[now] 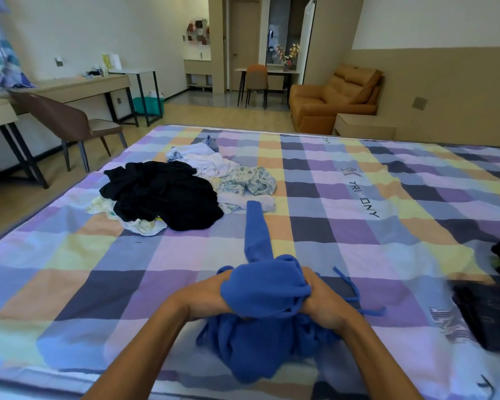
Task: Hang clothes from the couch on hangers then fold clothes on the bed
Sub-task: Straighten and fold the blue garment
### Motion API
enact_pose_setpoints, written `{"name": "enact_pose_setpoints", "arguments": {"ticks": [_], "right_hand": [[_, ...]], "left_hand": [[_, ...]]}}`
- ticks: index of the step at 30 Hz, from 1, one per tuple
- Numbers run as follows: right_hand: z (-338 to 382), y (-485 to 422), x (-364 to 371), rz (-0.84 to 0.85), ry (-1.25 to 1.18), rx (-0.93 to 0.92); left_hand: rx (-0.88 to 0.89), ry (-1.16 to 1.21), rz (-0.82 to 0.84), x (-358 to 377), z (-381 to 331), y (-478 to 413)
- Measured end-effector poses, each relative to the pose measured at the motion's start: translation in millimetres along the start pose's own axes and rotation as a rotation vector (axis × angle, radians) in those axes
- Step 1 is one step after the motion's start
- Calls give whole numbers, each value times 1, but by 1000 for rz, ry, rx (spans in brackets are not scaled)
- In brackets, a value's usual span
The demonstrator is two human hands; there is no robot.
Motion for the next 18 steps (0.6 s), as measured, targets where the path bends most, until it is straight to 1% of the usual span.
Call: {"name": "enact_pose_setpoints", "arguments": {"ticks": [1,3,4,5,6,7,9,10,11,12,13,14,16,17,18], "right_hand": [[-2,-5,-2,-43,31,33],[-12,-12,-6,-180,-21,33],[-13,-12,-9,-251,-130,19],[-11,-9,-13,-254,-197,-6],[-9,-8,-18,-210,-201,-23],[-8,-7,-22,-97,-125,-41],[-11,-21,-25,149,174,-34],[-10,-28,-21,233,305,-7],[-9,-37,-16,316,366,30],[-2,-42,-11,350,370,101],[2,-49,-7,367,354,155],[7,-51,-5,341,357,182],[14,-51,-4,283,418,197],[17,-49,-3,249,432,153],[21,-42,0,236,387,118]], "left_hand": [[20,-85,-3,1,-3,-3],[123,-189,-6,8,-5,-6],[162,-182,-21,13,-4,-6],[184,-156,-25,17,-3,-4],[225,-152,-11,21,-2,-3],[248,-175,5,24,0,-1],[284,-264,15,25,6,2],[299,-298,14,23,10,4],[279,-307,-4,22,14,7],[262,-286,-32,22,16,10],[239,-258,-85,24,17,13],[245,-204,-149,27,19,15],[231,-193,-349,30,26,18],[173,-284,-498,26,36,19],[67,-444,-627,23,48,22]]}}
Point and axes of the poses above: each hand's wrist, its own y-axis away from the middle knuckle, its own x-axis out of the palm, z = x × y, the point moved 1 cm from there along -y, towards the middle knuckle
